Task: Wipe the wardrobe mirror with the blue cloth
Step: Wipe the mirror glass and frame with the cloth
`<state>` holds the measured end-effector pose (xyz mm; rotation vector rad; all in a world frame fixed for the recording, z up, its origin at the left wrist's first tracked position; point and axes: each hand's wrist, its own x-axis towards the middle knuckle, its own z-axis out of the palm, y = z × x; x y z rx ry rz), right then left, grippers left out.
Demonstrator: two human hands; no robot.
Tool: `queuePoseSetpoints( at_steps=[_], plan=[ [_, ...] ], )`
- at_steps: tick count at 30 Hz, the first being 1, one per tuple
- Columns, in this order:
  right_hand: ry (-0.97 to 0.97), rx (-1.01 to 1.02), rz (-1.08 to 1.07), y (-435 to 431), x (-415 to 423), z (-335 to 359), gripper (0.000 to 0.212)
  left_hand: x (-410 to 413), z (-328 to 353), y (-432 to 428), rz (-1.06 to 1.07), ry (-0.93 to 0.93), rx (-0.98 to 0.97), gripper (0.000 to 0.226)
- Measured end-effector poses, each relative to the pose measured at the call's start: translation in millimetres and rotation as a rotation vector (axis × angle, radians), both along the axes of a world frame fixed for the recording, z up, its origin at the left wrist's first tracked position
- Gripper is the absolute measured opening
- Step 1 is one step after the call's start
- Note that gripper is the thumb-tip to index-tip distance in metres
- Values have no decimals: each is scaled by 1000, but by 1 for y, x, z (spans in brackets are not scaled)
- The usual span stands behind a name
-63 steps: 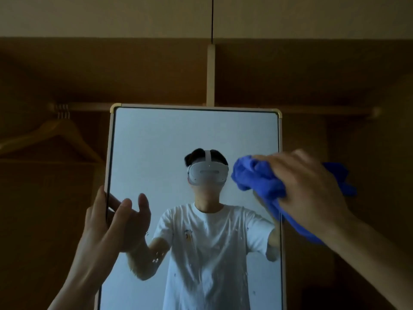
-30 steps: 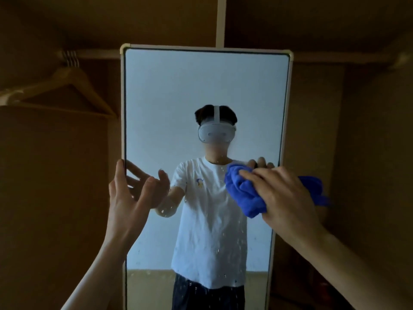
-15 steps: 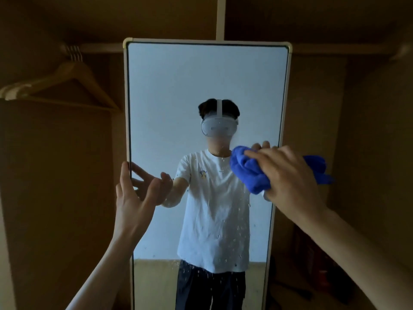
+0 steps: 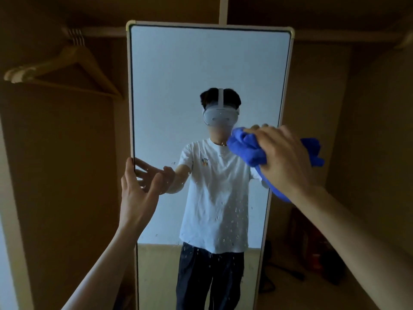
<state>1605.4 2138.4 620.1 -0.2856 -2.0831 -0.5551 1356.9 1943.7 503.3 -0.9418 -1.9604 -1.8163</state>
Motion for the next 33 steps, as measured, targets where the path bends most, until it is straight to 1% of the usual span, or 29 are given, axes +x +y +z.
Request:
queuePoseSetpoints(
  at_steps=[2,3,4,5,7,9,11,14,16,18,20,22,23,24,26,27,29,31,33],
  plan=[
    [103,-32,42,-1,-8,7,34,0,-2,0,-1,-6,-12,92],
    [100,-31,48,-3,-10,0,34,0,-2,0,-5,-12,-19,94],
    [72,-17,28,-6,-12,-15,39,-1,-3,0,-9,-17,-26,96],
    [41,-1,11,-8,-13,-33,48,-3,-4,0,-11,-16,-30,96],
    [-9,11,29,-12,-10,-72,63,-5,-5,0,-10,-6,-40,96],
    [-68,36,29,-12,-8,-103,67,-6,-6,-1,-20,-9,-54,95],
    [-112,73,17,-11,-7,-115,66,-7,-7,-3,-41,-13,-63,96],
    [-128,78,13,-11,-6,-91,61,-11,-7,-8,-88,-10,-79,94],
    [-57,12,-4,-12,-5,-56,54,-15,-7,-11,-118,-9,-110,94],
    [16,-43,-43,-12,-10,-10,42,-18,-7,-14,-143,-4,-137,95],
    [47,-37,-76,-12,-20,29,28,-17,-9,-16,-159,0,-154,96],
    [68,-21,-107,-15,-30,40,24,-16,-11,-17,-164,-1,-157,96],
    [53,-20,-127,-18,-33,31,28,-16,-12,-16,-162,-5,-157,96],
    [27,-24,-116,-23,-36,13,37,-16,-12,-16,-162,-10,-155,96],
    [-70,-2,-11,-39,-39,-45,55,-15,-12,-15,-170,-19,-148,96],
    [-148,50,31,-45,-40,-76,57,-15,-12,-14,-171,-22,-149,96],
    [-290,168,59,-50,-40,-117,50,-15,-12,-15,-171,-22,-153,96],
    [-305,174,69,-45,-40,-116,47,-15,-12,-17,-172,-15,-155,97],
    [-230,82,79,-41,-42,-83,51,-15,-11,-18,-160,-16,-166,97]
  ],
)
